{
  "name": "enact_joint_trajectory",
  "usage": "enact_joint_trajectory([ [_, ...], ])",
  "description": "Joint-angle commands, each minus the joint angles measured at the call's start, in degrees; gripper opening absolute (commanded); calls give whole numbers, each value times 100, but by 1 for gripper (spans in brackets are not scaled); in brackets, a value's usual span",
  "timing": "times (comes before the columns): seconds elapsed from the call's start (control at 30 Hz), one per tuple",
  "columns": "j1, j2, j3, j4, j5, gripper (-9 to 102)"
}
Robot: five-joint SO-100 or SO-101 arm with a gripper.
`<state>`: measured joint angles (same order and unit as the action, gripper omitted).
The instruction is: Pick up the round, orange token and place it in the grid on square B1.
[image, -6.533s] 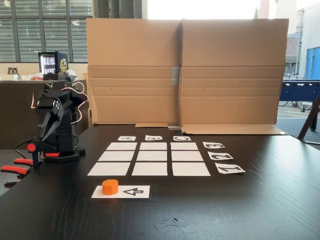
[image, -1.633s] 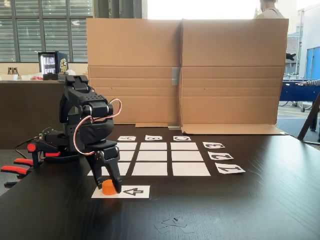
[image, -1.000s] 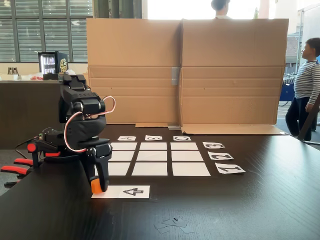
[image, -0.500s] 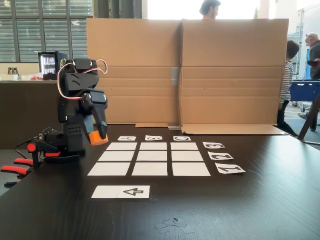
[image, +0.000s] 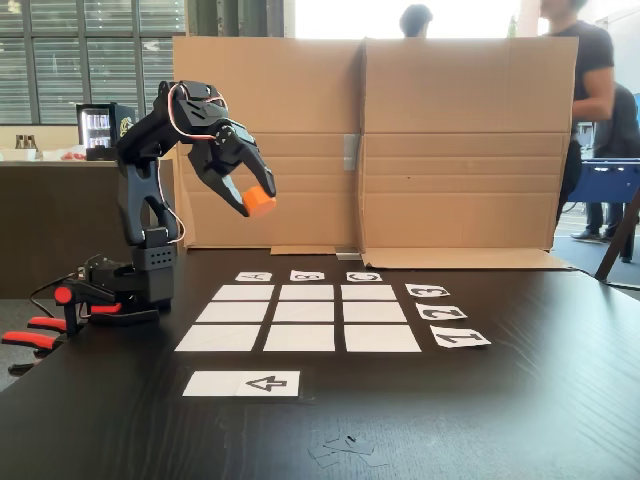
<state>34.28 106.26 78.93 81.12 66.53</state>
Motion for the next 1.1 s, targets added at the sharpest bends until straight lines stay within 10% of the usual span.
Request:
enact_joint_trajectory([
  [0.0, -396, 299, 299, -62, 193, 0],
  [1.07, -809, -2399, 1266, -1116, 738, 0],
])
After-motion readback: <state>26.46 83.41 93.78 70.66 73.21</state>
